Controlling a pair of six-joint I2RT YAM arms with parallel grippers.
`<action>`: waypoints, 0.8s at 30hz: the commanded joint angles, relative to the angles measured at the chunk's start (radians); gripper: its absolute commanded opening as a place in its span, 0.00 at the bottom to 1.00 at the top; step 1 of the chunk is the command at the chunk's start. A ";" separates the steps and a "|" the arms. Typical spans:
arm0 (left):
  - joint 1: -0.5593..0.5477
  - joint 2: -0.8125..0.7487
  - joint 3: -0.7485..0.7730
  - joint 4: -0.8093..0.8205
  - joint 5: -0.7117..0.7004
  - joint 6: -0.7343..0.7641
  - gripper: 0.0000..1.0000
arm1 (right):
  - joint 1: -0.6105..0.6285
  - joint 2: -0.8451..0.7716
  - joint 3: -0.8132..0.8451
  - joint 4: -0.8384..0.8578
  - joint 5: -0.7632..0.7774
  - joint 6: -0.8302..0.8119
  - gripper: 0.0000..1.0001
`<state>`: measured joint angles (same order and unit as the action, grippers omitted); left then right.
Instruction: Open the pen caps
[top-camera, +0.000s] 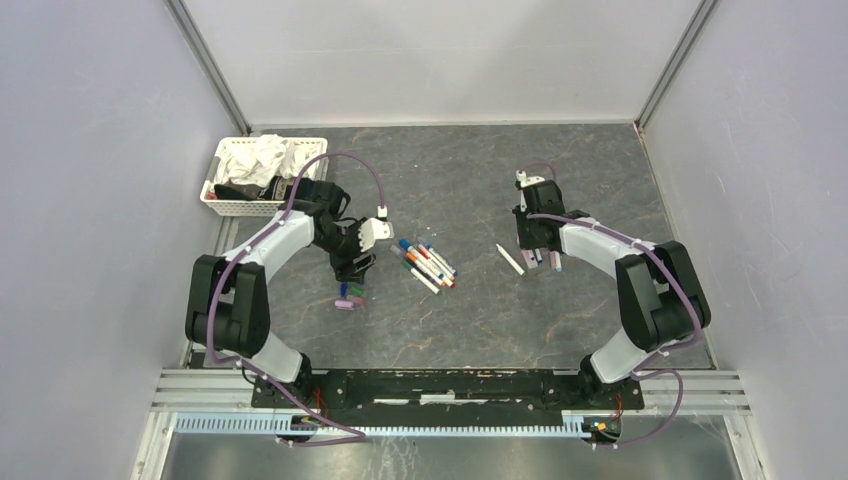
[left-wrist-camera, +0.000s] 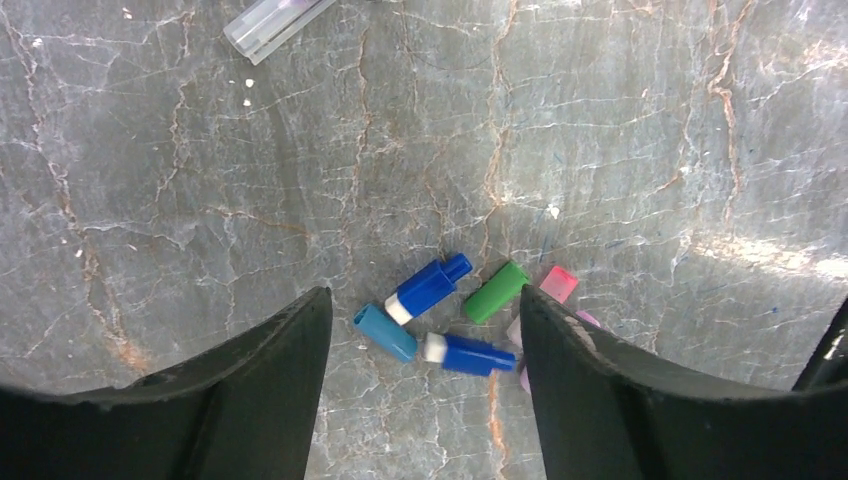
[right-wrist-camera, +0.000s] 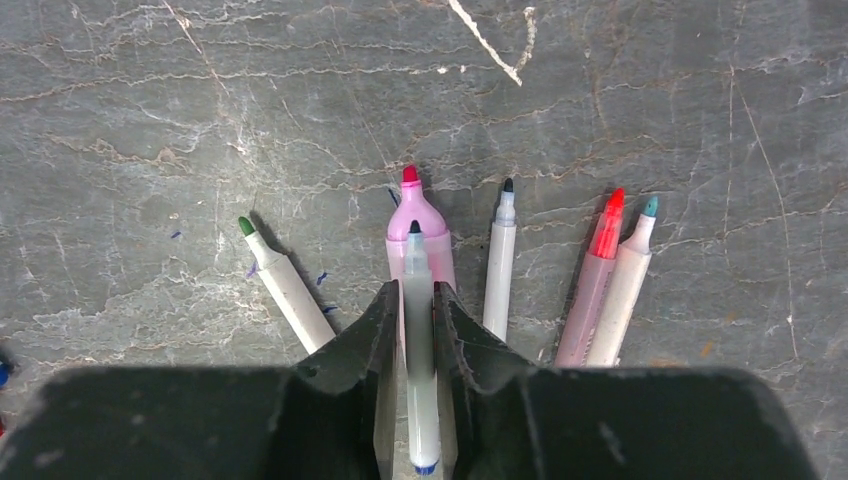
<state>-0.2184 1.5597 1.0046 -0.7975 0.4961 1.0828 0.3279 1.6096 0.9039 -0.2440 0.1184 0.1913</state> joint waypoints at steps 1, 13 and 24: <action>-0.003 -0.030 0.044 -0.039 0.051 -0.059 0.77 | 0.002 0.005 -0.003 0.043 0.024 0.010 0.26; -0.003 -0.106 0.288 -0.131 0.026 -0.244 1.00 | 0.003 -0.022 -0.008 0.043 -0.008 0.006 0.35; 0.077 -0.216 0.488 -0.039 0.016 -0.508 1.00 | 0.073 -0.013 0.016 0.047 -0.116 -0.009 0.28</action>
<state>-0.1551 1.3960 1.4380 -0.8864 0.5034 0.7296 0.3862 1.6054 0.9005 -0.2256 0.0647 0.1825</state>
